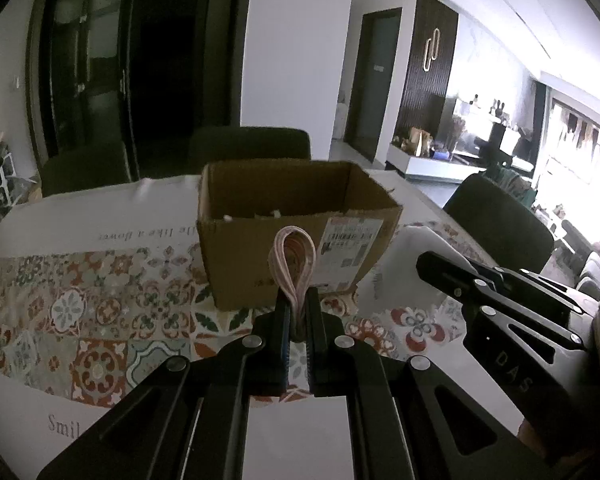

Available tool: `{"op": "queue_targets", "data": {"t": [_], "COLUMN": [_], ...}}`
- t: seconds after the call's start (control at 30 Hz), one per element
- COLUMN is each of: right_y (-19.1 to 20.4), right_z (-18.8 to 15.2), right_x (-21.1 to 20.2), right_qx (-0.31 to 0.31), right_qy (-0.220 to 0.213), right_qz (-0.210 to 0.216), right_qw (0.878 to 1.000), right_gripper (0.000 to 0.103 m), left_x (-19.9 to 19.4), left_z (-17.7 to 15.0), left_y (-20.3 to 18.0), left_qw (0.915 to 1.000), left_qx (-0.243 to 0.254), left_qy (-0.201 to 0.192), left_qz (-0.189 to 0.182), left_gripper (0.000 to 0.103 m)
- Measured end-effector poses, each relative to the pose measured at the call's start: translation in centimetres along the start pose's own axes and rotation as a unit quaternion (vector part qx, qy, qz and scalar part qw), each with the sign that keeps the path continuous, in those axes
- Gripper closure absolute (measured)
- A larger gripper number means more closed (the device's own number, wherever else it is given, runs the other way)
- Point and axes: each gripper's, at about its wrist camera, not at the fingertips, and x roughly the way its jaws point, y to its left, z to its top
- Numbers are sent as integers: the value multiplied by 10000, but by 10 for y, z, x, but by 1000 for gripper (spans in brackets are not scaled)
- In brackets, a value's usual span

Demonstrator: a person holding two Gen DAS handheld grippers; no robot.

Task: Organize soft objects
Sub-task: 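Carry hair tie in left tool while right tool carries white cloth over the box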

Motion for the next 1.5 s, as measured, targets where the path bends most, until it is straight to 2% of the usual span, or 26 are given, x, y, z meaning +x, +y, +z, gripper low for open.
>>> {"op": "queue_targets", "data": {"t": [0.43, 0.8, 1.17, 1.5], "right_y": [-3, -7, -14, -23], "right_z": [36, 63, 83, 93], "right_x": [-14, -13, 10, 48], "right_qx": [-91, -194, -230, -256], "right_qy": [-488, -770, -844, -696], "right_qz": [-13, -77, -113, -181], "right_qw": [9988, 9968, 9961, 9971], "right_gripper": [94, 94, 94, 94], "left_x": [-10, -2, 24, 60], "left_z": [37, 64, 83, 95], "left_y": [-5, -7, -3, 3], "left_qw": [9992, 9983, 9980, 9986], "left_qx": [123, 195, 248, 181], "left_qy": [-369, -548, -575, -443], "left_qz": [17, 27, 131, 215], "left_gripper": [95, 95, 95, 95]}}
